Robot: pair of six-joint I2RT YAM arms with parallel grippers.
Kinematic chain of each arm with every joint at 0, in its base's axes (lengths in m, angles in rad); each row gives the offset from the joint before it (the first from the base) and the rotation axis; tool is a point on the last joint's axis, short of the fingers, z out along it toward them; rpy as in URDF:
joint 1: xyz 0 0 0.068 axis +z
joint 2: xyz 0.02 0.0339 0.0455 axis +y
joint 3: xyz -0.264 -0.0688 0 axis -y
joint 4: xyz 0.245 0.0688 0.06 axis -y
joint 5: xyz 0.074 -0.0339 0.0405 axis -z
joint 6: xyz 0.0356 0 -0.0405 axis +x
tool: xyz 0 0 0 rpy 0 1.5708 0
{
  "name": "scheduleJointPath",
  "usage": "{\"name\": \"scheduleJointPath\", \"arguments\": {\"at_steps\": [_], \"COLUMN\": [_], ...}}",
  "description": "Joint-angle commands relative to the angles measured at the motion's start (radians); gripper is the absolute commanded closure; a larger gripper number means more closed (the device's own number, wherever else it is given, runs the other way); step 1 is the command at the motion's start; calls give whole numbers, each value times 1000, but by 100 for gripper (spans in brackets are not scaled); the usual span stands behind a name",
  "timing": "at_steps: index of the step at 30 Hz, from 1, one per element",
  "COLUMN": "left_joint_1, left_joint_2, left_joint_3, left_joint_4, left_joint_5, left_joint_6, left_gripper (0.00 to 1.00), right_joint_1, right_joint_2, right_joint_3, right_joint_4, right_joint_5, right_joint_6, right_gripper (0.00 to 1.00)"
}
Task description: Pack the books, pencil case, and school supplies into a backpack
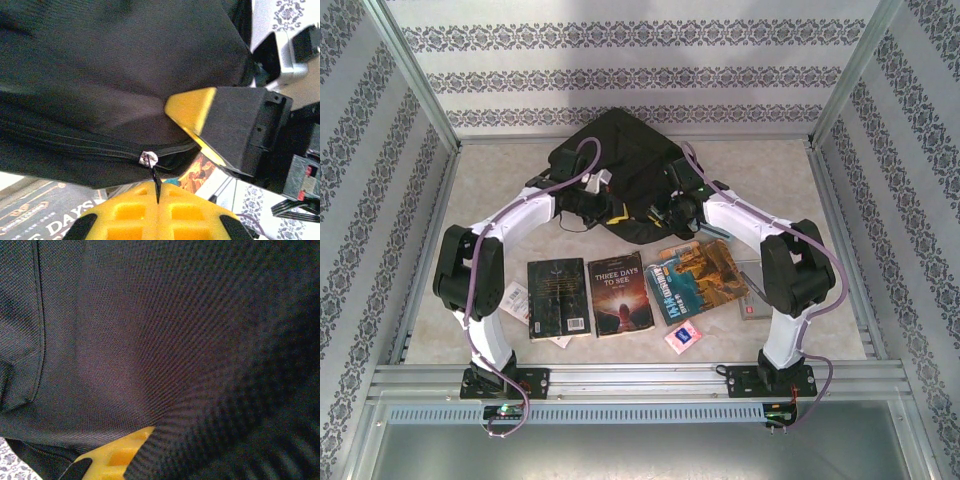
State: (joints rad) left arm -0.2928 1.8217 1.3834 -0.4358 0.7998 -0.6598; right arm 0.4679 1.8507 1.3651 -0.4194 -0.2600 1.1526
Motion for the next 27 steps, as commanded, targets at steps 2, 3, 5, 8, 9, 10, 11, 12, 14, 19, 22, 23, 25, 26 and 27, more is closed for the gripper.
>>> {"name": "scheduleJointPath", "arguments": {"at_steps": [2,3,5,8,9,10,11,12,14,19,22,23,25,26,27], "left_joint_1": [54,63,82,108,114,118,122,124,129,136,135,135,135,136,136], "left_joint_2": [0,2,4,12,15,17,19,18,14,-22,-65,-79,-103,-117,-131], "left_joint_3": [31,35,44,57,64,69,71,74,70,22,-19,-30,-42,-48,-57], "left_joint_4": [-5,-6,-10,-16,-22,-28,-33,-37,-45,-33,-10,-9,-21,-27,-27], "left_joint_5": [-13,-13,-23,-33,-38,-46,-54,-58,-65,-84,-95,-98,-118,-129,-139], "left_joint_6": [32,32,34,35,37,41,46,49,57,45,29,26,33,35,34], "left_gripper": [100,100,100,100,100,100,100,100,100,100,100,100,100,100,100], "right_joint_1": [-15,-15,-16,-15,-14,-12,-10,-7,0,4,2,0,-6,-10,-16], "right_joint_2": [13,13,10,8,10,11,14,20,29,19,11,4,-28,-47,-69], "right_joint_3": [5,6,7,6,9,13,17,25,55,61,69,72,71,69,67], "right_joint_4": [-77,-83,-90,-89,-90,-88,-83,-79,-106,-119,-133,-135,-139,-143,-147], "right_joint_5": [56,60,66,65,63,60,53,41,49,67,71,68,81,95,109], "right_joint_6": [-66,-75,-88,-104,-114,-122,-136,-157,-192,-233,-250,-258,-279,-290,-303], "right_gripper": [94,93,93,93,93,92,92,91,90,82,56,52,48,46,45]}}
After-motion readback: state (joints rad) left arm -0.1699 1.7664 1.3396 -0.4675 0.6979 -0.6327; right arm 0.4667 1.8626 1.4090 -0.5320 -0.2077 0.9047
